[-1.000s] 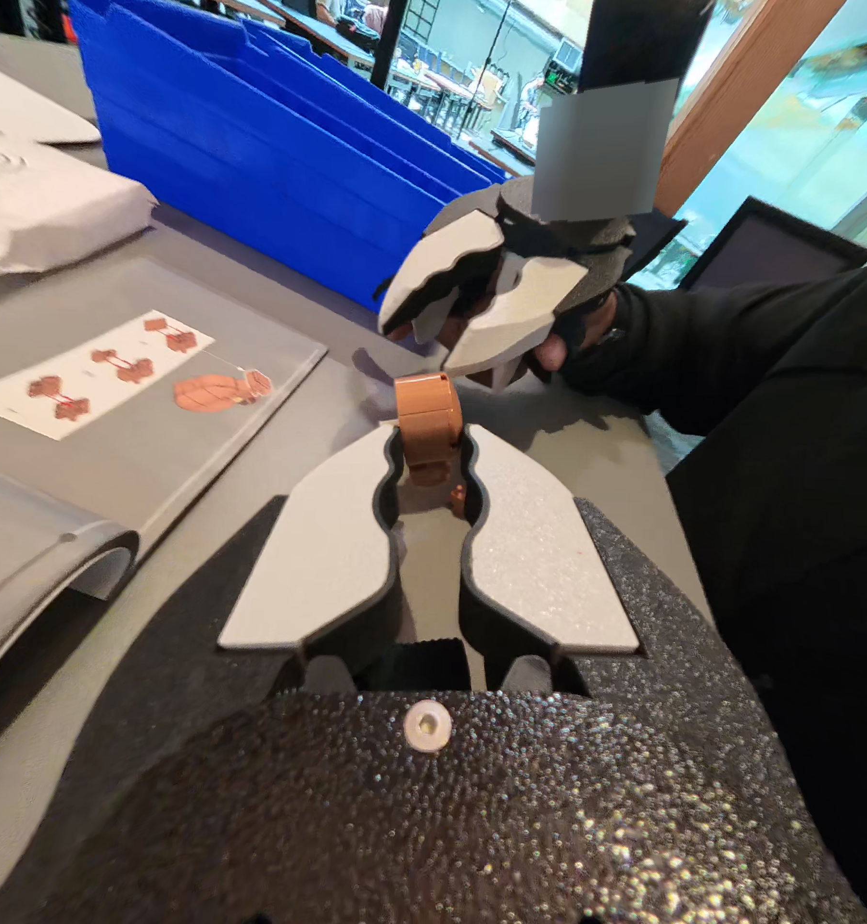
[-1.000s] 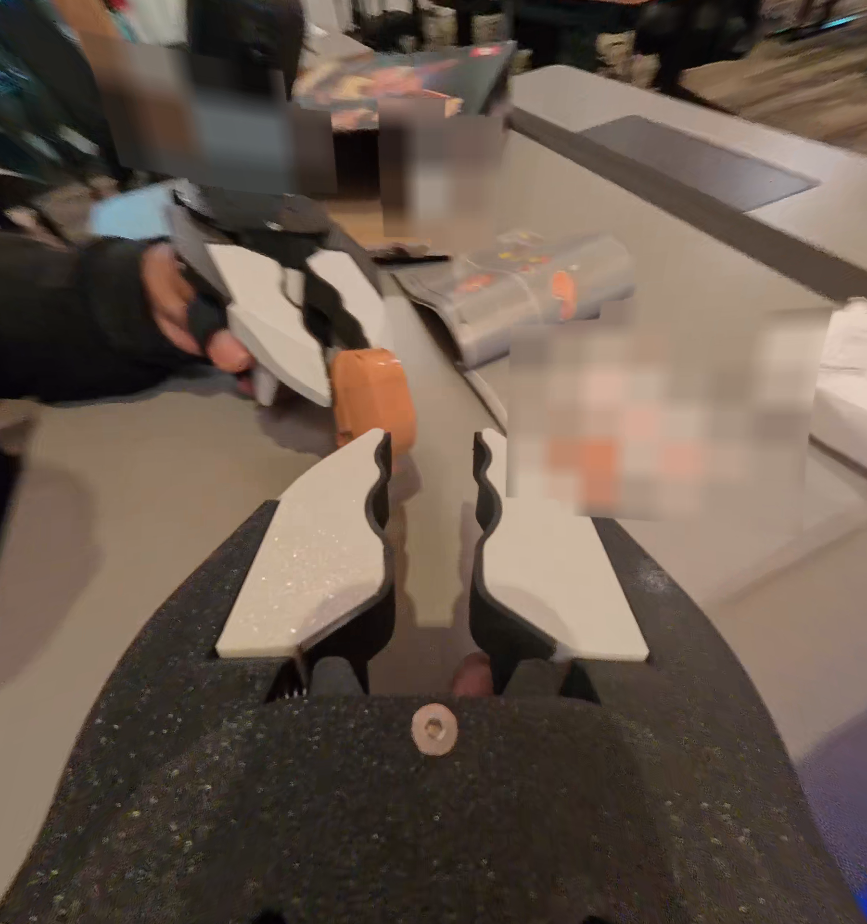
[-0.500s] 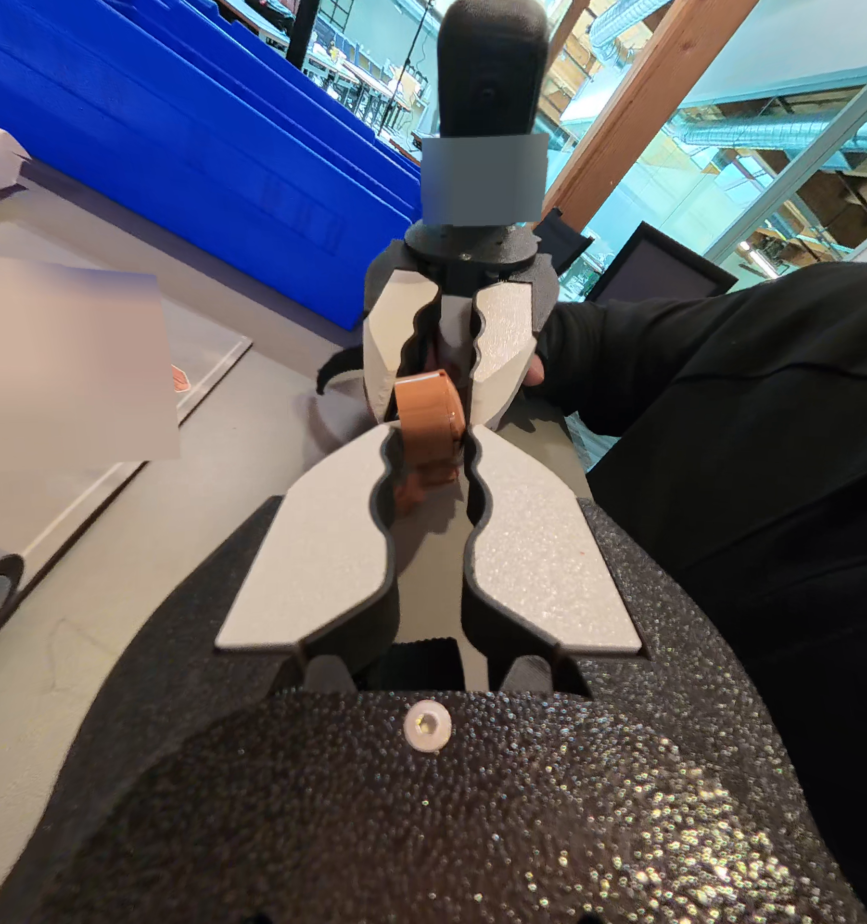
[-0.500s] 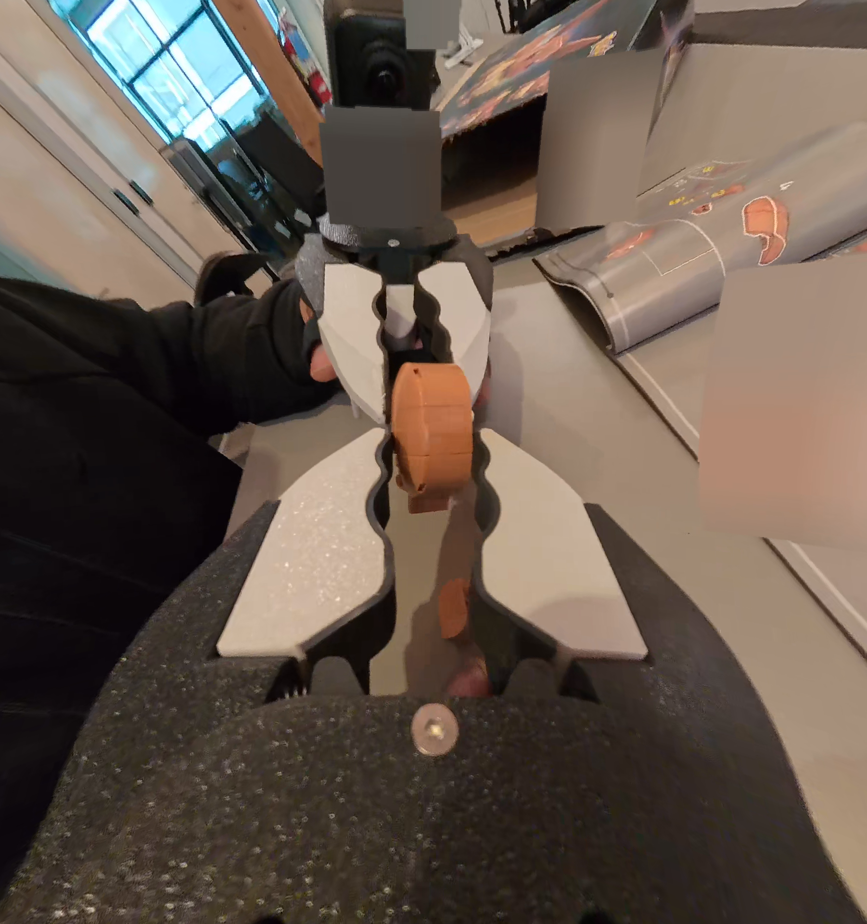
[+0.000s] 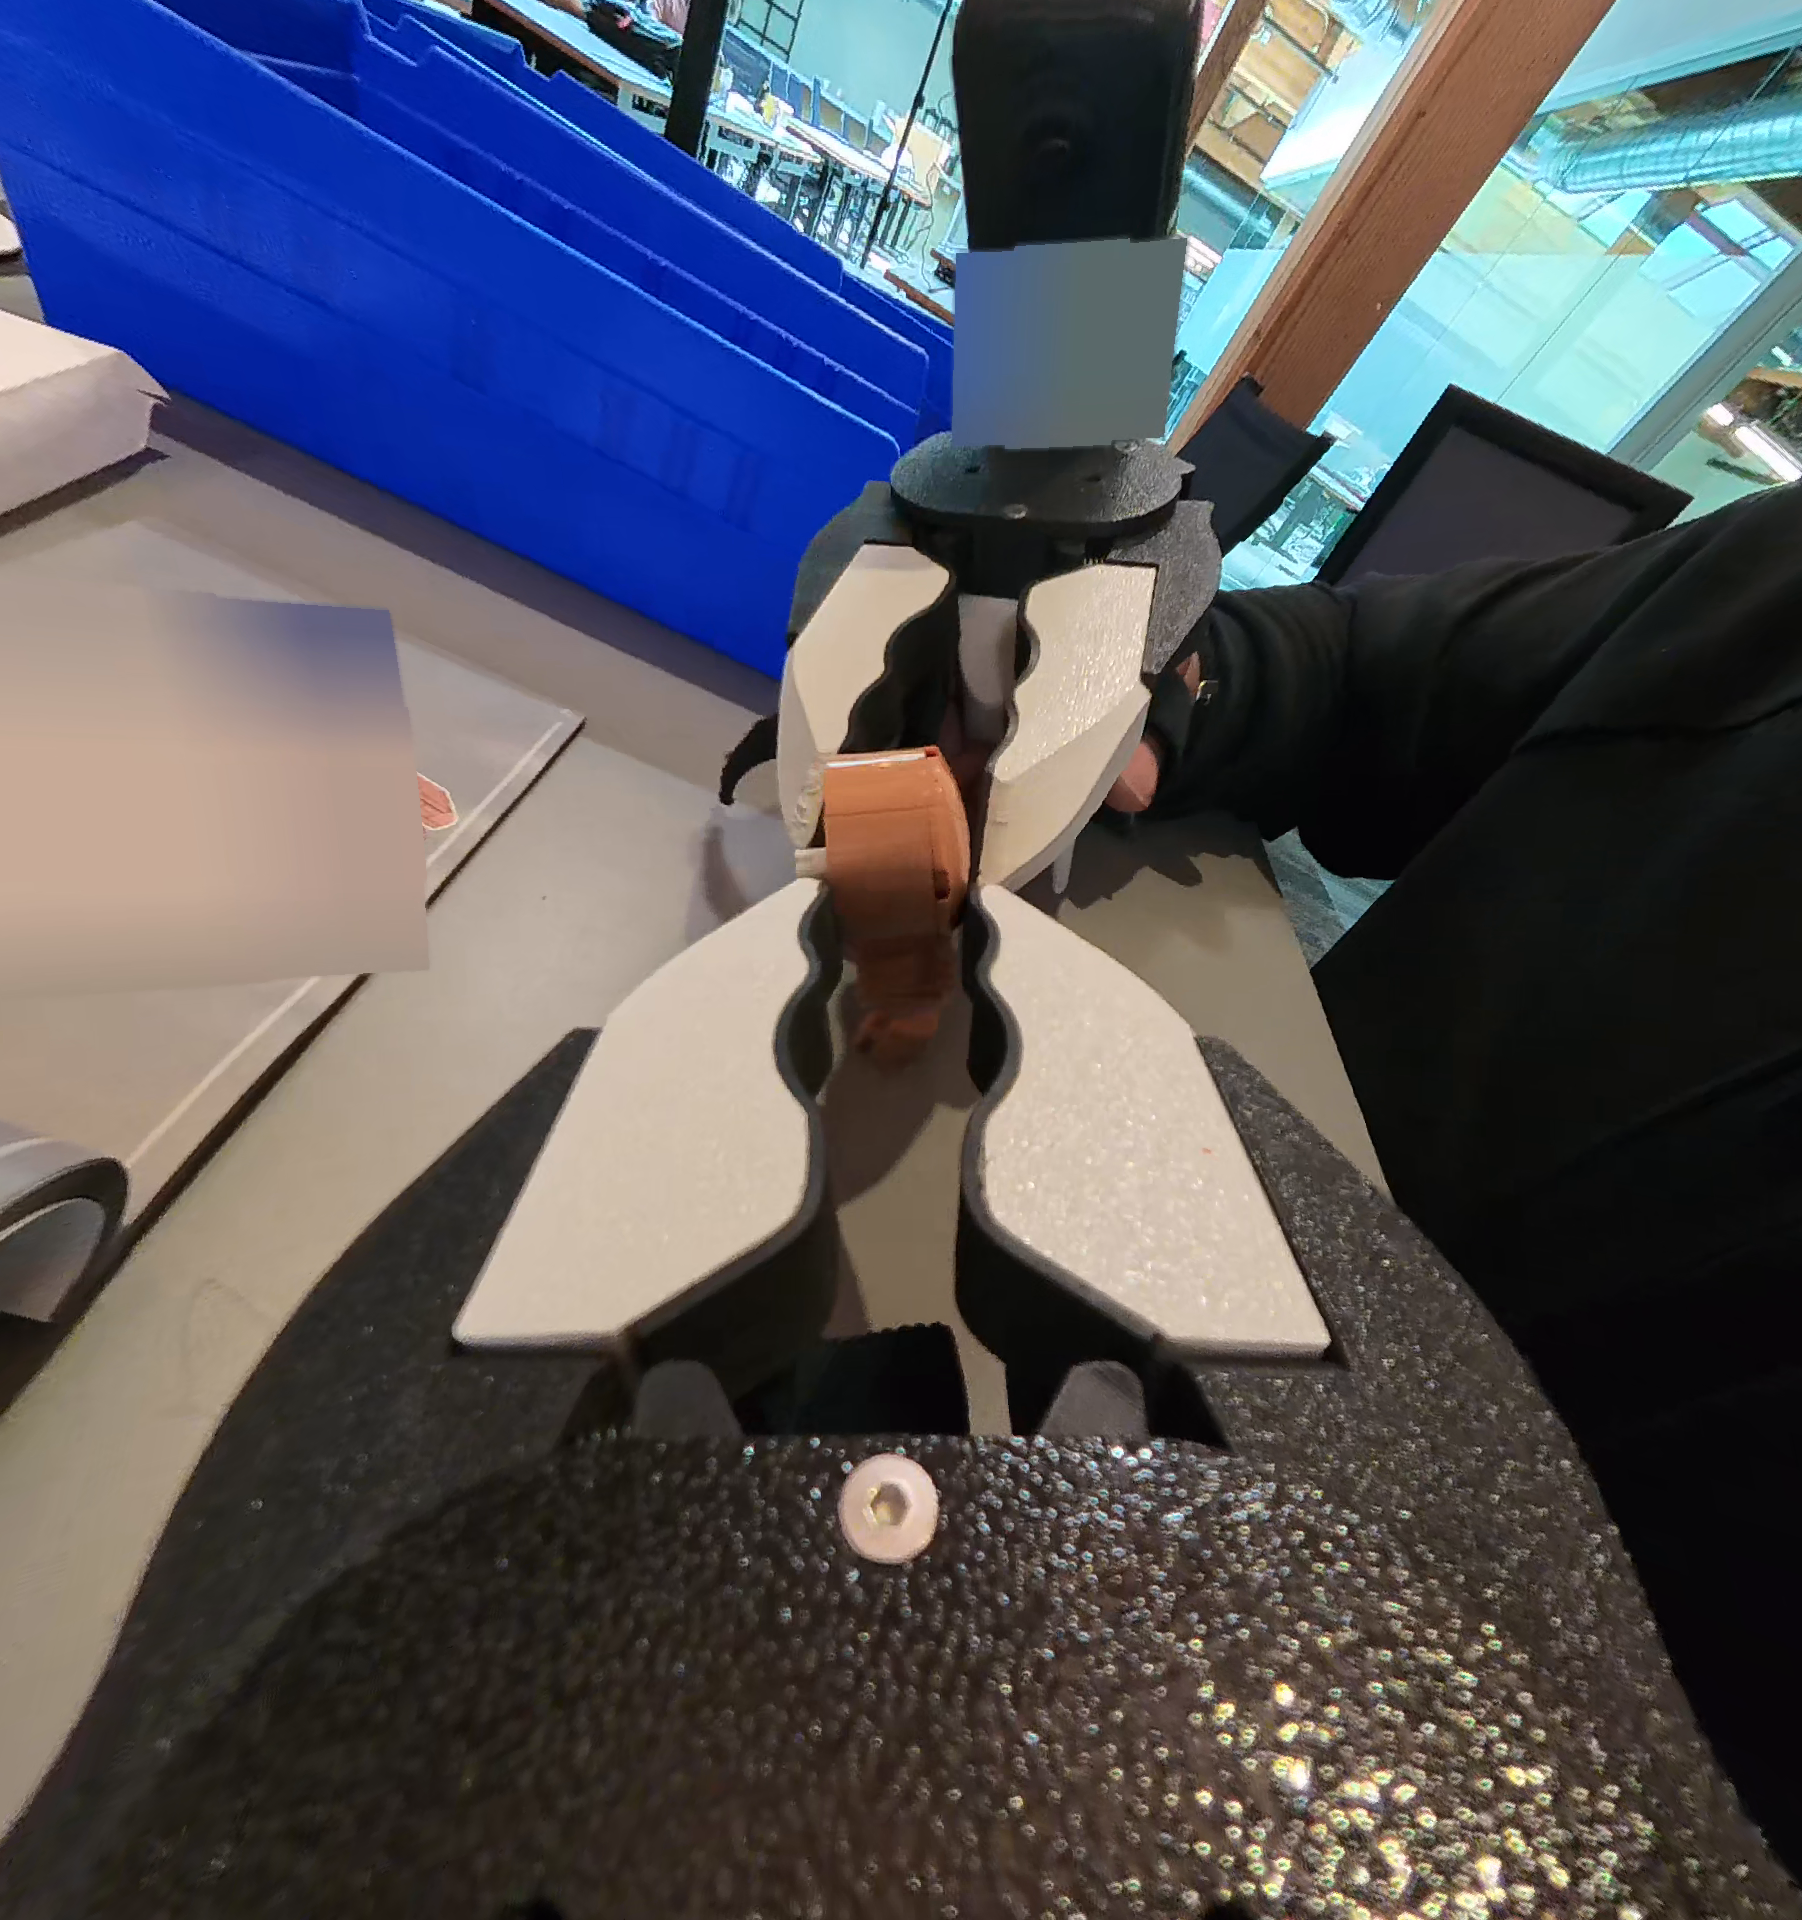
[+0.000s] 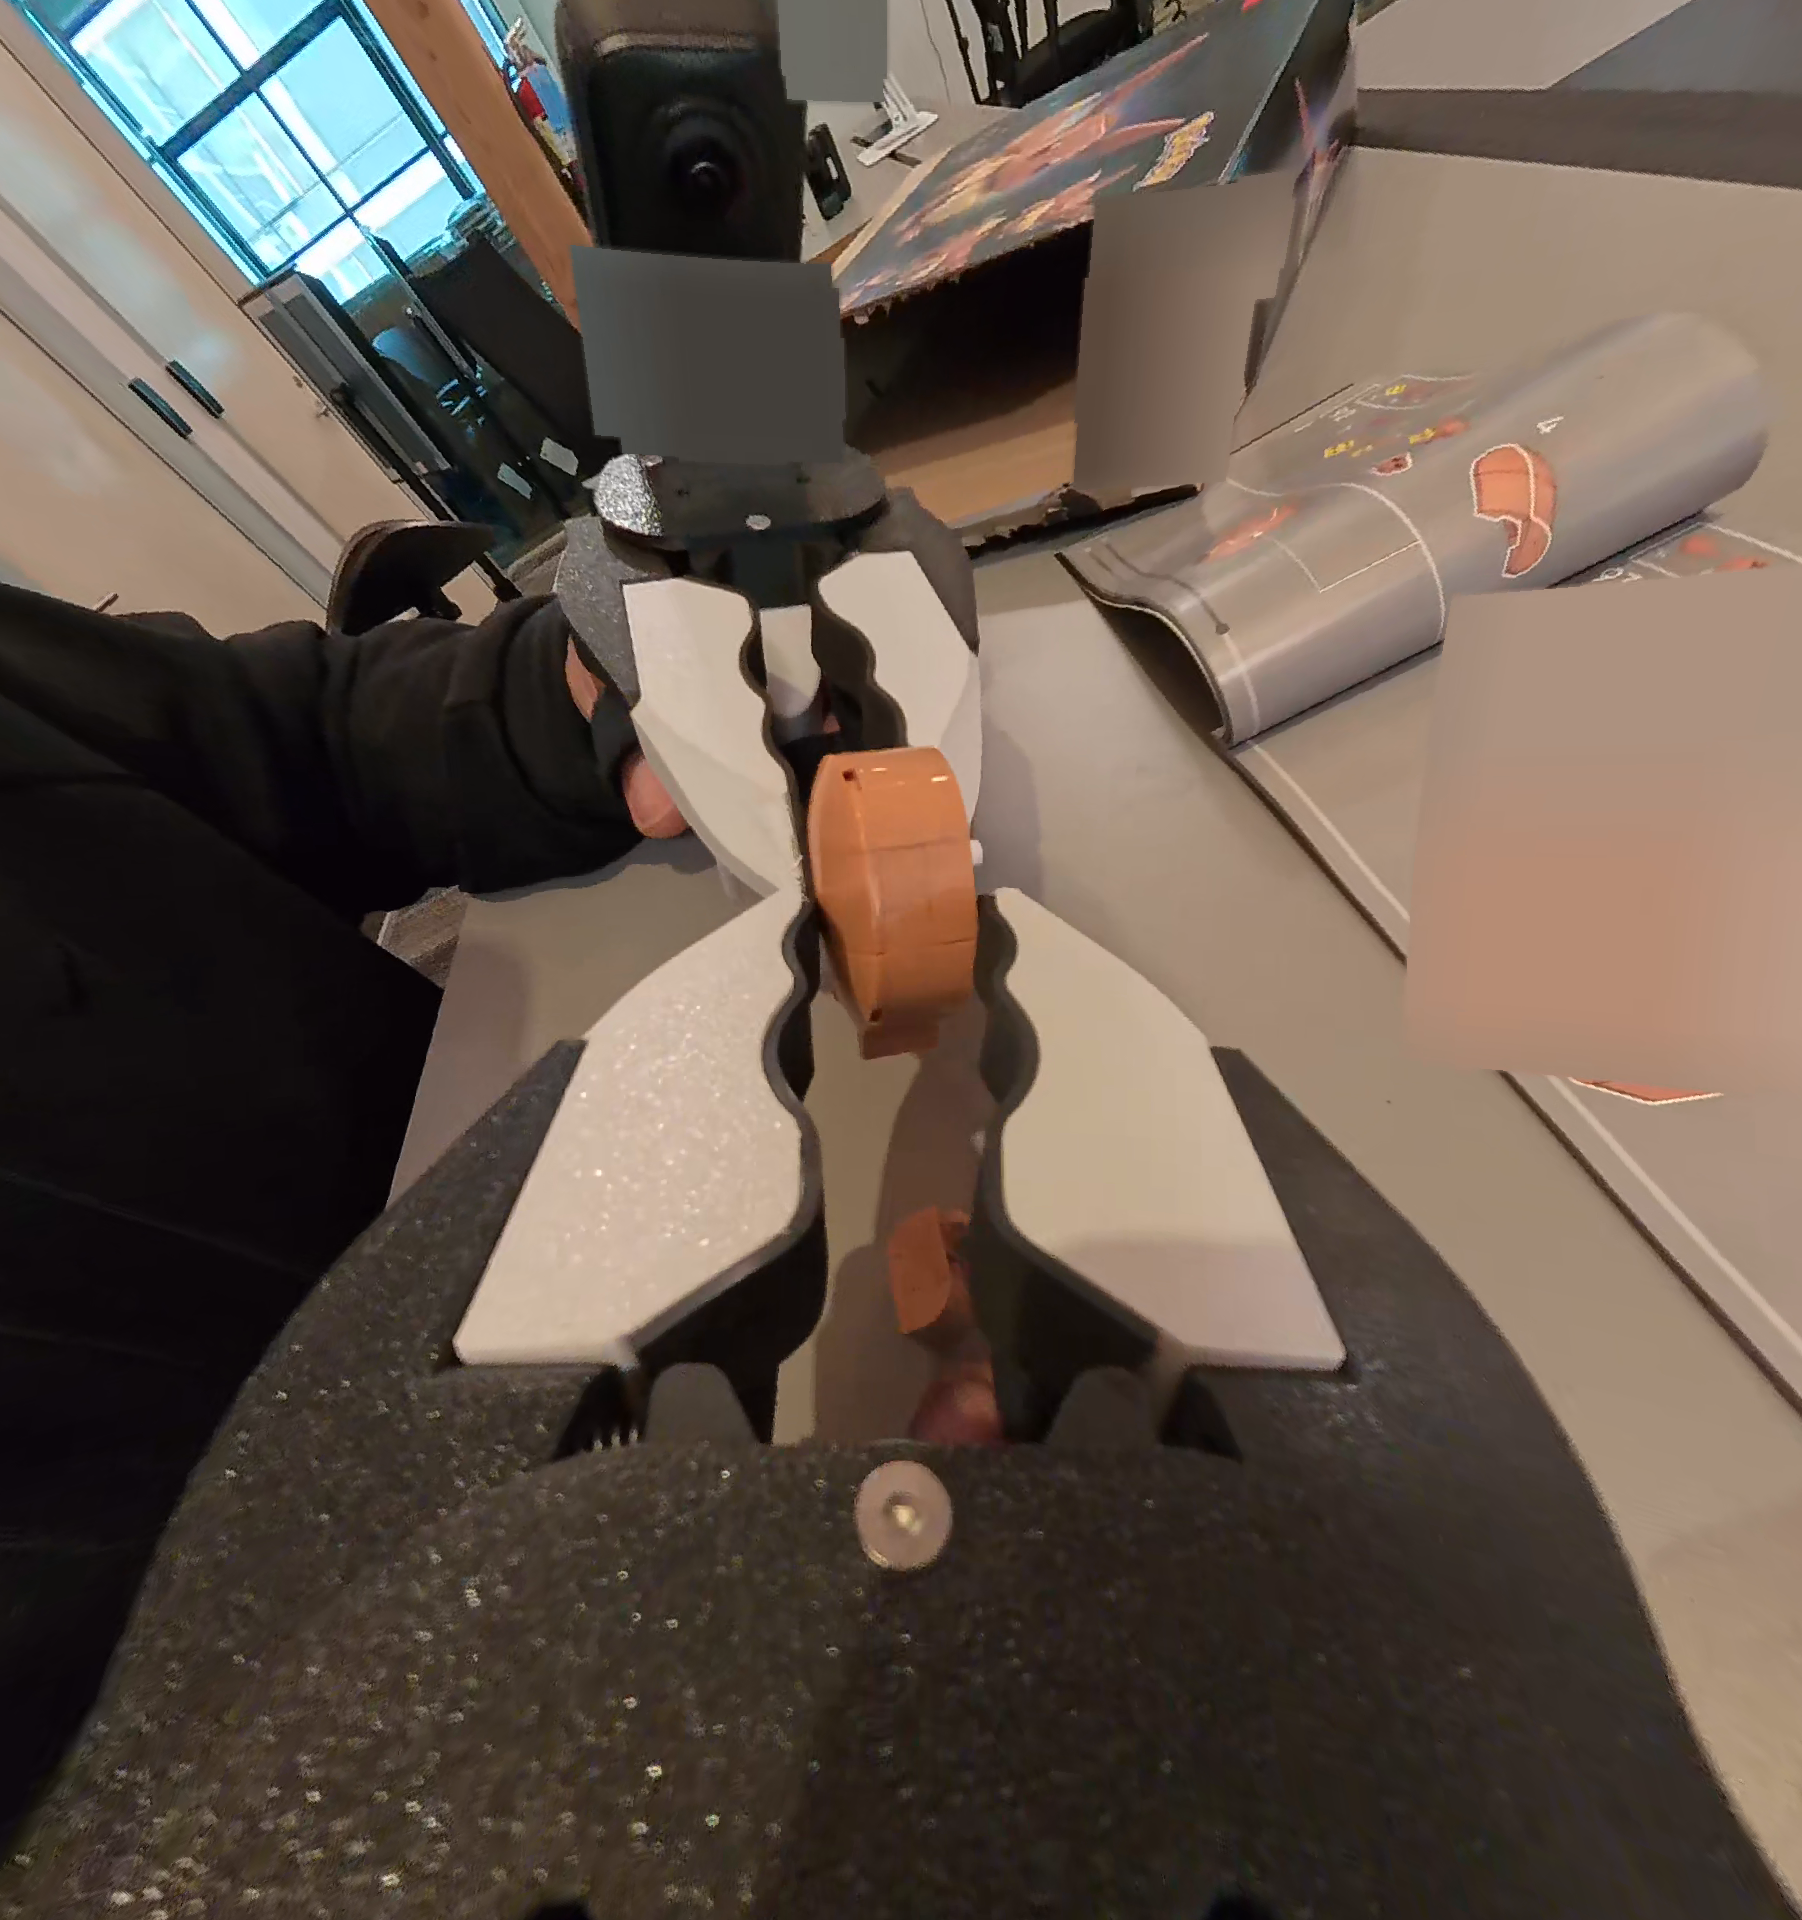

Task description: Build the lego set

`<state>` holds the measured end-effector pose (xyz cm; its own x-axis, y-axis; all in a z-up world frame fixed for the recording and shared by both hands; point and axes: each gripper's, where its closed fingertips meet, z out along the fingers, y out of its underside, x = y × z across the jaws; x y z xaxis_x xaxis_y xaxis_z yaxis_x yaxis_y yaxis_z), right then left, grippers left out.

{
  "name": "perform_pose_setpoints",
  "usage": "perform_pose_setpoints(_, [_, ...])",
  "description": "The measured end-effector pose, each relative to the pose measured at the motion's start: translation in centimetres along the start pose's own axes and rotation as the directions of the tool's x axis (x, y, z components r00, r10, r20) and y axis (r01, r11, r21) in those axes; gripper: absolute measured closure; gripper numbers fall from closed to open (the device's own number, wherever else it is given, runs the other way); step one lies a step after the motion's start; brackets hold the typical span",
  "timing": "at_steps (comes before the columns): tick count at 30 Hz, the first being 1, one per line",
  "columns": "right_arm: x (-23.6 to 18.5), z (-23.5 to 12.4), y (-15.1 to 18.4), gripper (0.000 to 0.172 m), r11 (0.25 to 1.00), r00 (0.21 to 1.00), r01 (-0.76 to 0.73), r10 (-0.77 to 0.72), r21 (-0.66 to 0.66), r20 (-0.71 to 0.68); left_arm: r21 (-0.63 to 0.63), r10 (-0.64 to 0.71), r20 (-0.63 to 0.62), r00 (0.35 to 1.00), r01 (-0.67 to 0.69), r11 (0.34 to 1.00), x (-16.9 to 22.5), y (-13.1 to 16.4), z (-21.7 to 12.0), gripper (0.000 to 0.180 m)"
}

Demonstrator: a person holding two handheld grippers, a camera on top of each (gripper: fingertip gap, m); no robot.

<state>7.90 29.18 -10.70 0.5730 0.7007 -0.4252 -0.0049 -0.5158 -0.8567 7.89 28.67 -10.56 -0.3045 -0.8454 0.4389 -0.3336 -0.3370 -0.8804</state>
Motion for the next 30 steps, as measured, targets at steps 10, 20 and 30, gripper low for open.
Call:
perform_pose_setpoints(10, [-0.2, -0.1, -0.2, 0.143, 1.0, 1.0, 0.011, -0.011, 0.012, 0.018, 0.008, -0.028, -0.03, 0.999, 0.028, 1.0, 0.1, -0.1, 0.0, 0.158])
perform_pose_setpoints(20, [-0.5, -0.4, -0.7, 0.145, 0.998, 0.996, -0.041, 0.037, 0.054, 0.076, 0.02, -0.099, -0.098, 0.99, 0.102, 0.995, 0.5, -0.3, -0.2, 0.158])
perform_pose_setpoints(30, [-0.4, 0.1, 0.6, 0.146, 0.999, 0.999, -0.014, 0.016, -0.042, 0.045, 0.004, -0.014, -0.028, 1.0, 0.014, 1.0, -0.1, -0.2, -0.3, 0.155])
